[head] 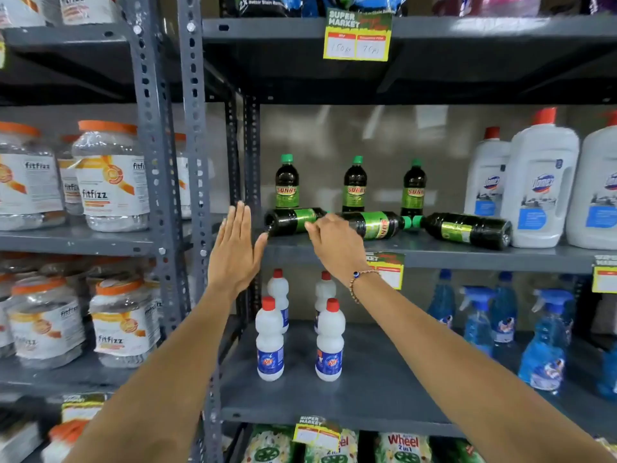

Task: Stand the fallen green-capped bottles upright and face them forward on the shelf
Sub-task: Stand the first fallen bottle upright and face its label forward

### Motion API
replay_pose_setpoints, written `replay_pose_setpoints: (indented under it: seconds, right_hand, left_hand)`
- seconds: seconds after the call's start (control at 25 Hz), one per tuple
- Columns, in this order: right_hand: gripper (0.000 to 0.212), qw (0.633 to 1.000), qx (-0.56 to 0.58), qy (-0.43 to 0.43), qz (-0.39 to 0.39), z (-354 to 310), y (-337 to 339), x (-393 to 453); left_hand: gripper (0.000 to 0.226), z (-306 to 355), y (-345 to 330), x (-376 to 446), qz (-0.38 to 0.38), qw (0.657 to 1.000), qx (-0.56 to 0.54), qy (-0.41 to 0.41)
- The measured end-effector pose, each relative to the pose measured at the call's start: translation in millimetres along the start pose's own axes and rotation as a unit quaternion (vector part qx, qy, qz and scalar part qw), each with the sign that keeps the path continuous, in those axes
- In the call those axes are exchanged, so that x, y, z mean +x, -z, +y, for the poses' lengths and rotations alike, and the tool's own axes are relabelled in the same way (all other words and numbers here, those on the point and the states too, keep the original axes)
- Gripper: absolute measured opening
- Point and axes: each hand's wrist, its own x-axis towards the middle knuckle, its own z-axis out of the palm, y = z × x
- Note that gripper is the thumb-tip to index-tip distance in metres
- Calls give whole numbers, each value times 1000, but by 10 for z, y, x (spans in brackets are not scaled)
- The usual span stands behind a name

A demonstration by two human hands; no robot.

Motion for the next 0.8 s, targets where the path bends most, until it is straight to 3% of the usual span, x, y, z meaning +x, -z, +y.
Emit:
replay_pose_setpoints:
  seconds: [0.16,0.32,0.44,0.64,0.8]
  right_hand:
    - [41,989,45,-122,-70,-202,-246,196]
    - [38,972,58,-216,-71,-345,-344,551]
    - [52,958,13,-275,-84,-506,-408,934]
    - [53,939,-102,-291,-155,-738,-641,1370]
    - [39,924,-146,-265,-232,-845,-597,1450]
  left_hand:
    - [65,-290,-188,-118,-36,998,44,-17]
    - [51,-395,-214,-101,27,995,70,-67]
    - [46,-484,-289,-102,66,989,86,-100]
    - [43,-558,-397,-78,102,984,70,-127]
    - [45,-598,-472,-69,146,977,68,-141]
